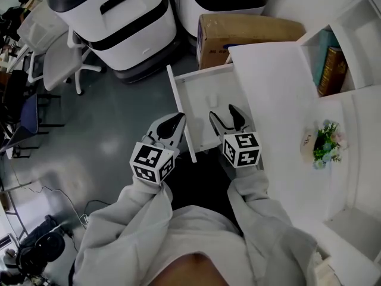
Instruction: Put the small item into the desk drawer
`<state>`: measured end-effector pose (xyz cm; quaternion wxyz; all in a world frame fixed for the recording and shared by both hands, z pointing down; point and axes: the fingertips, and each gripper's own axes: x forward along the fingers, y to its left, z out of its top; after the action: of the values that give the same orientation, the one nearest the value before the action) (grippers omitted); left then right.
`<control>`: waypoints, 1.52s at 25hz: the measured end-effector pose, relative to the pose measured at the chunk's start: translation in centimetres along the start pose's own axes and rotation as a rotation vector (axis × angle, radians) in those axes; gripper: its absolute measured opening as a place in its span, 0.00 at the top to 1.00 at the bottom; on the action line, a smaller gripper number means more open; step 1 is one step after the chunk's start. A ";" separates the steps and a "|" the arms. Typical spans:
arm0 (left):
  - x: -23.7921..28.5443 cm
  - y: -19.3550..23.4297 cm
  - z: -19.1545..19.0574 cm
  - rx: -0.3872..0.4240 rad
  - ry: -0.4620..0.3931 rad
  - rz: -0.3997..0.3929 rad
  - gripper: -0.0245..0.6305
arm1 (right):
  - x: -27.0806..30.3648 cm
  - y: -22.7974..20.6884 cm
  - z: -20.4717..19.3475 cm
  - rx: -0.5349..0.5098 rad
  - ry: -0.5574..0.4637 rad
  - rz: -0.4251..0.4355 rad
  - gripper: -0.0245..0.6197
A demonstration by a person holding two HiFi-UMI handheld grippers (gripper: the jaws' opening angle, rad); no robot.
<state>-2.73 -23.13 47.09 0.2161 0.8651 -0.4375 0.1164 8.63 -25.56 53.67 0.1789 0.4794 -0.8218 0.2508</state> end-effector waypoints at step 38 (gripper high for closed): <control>-0.1 -5.2 9.5 0.225 -0.219 -0.143 0.93 | -15.7 0.7 13.3 -0.293 -0.605 -0.342 0.90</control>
<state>1.51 -24.88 37.29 0.0769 0.9202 -0.3800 0.0540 14.76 -22.07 34.37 0.0339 0.6314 -0.7727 -0.0557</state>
